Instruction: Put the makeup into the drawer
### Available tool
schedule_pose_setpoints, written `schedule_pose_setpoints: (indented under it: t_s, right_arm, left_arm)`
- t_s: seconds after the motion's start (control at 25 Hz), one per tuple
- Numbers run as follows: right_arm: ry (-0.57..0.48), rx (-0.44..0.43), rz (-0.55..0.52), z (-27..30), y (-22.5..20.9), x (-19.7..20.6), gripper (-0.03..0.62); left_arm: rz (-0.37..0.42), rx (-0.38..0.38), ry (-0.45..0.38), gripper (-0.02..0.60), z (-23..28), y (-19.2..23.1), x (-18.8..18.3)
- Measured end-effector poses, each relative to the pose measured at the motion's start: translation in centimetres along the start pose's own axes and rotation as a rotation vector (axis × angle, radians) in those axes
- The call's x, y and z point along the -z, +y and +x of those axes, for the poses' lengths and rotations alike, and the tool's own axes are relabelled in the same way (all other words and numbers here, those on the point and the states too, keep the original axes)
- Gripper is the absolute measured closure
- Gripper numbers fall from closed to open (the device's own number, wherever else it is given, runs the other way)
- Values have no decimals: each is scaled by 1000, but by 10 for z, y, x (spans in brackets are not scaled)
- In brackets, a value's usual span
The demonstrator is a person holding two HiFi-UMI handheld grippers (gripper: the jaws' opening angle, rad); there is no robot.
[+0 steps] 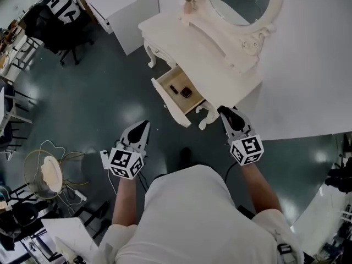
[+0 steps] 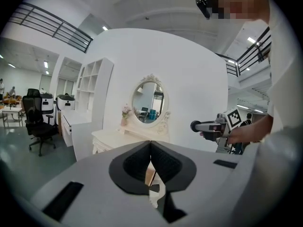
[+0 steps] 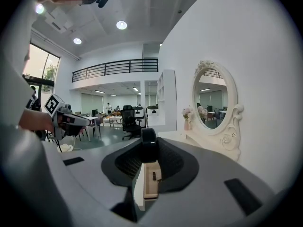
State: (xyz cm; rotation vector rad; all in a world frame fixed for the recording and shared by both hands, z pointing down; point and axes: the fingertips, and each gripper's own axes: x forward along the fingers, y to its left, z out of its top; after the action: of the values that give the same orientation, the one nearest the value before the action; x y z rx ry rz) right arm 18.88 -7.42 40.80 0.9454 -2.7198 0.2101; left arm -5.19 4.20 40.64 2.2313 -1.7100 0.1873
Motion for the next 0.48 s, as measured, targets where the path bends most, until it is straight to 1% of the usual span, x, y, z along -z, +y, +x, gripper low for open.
schedule_pose_setpoints:
  t_s: [0.12, 0.28, 0.48]
  right_arm:
    - [4, -19, -4, 14, -14, 3, 506]
    - [6, -38, -1, 30, -27, 7, 505]
    - [17, -55, 15, 46, -34, 10, 507]
  left_arm:
    - [6, -2, 14, 565, 17, -2, 0]
    - [2, -25, 25, 565, 33, 2, -3]
    - [16, -26, 43, 565, 45, 5, -6]
